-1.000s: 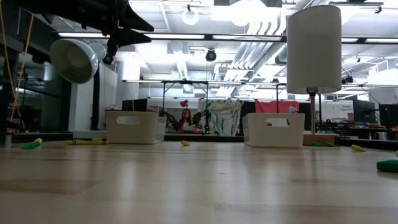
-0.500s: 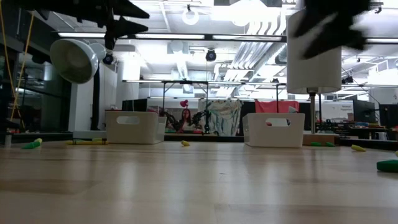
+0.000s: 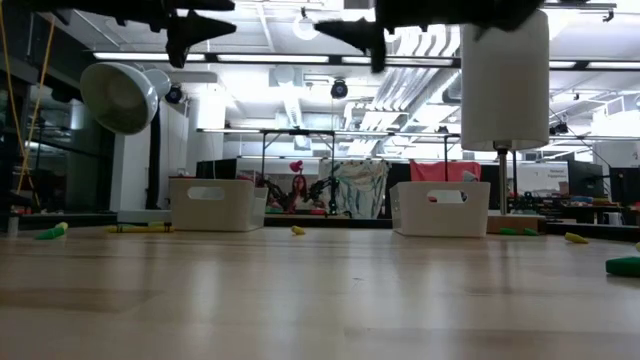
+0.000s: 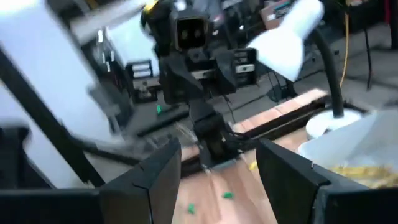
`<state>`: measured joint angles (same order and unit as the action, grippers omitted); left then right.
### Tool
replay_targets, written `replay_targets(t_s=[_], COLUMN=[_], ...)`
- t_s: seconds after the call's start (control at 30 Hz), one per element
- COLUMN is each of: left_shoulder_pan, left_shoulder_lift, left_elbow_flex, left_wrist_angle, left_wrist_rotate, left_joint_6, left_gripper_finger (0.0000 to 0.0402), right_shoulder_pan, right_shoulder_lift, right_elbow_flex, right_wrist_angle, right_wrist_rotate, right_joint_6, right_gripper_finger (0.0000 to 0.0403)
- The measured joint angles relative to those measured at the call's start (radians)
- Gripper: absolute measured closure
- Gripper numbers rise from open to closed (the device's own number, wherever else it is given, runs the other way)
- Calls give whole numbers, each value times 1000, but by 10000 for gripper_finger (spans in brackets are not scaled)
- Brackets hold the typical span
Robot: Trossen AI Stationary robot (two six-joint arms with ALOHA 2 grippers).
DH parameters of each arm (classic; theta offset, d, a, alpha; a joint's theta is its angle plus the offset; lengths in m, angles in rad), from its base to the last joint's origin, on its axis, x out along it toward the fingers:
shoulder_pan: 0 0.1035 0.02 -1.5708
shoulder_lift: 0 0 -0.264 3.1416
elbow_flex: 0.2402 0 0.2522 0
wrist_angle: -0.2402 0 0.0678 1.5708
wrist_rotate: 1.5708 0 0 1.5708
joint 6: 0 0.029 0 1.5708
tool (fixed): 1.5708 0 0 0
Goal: Sort crayons
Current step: Put the yellow crayon into the gray bin
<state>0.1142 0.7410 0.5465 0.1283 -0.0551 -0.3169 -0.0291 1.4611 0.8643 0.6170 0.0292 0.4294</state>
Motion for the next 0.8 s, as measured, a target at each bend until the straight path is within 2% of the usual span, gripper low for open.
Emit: replay_targets(t_s=[0.13, 0.3, 0.5, 0.63, 0.73, 0.8], left_shoulder_pan=[-42, -97, -163, -189, -201, -189], left_shoulder_lift=[0, 3, 13, 13, 13, 18], left_elbow_flex=[0, 0, 0, 0, 31, 90], left_wrist_angle=[5, 4, -14, -26, -102, -250], left_wrist_rotate=[-2, -74, -228, -298, -346, -376], left_joint_6=[66, 173, 340, 389, 325, 211], left_gripper_finger=[254, 254, 254, 254, 254, 254], right_shoulder_pan=[10, 19, 25, 25, 25, 25], right_shoulder_lift=[34, 51, 53, 53, 53, 53], right_elbow_flex=[143, 263, 269, 268, 268, 268], right_wrist_angle=[-210, -456, -485, -512, -517, -517], right_wrist_rotate=[-24, -26, -19, -7, -6, -1], right_joint_6=[-177, -253, -271, -246, -246, -246], right_gripper_finger=[202, 202, 202, 202, 202, 202])
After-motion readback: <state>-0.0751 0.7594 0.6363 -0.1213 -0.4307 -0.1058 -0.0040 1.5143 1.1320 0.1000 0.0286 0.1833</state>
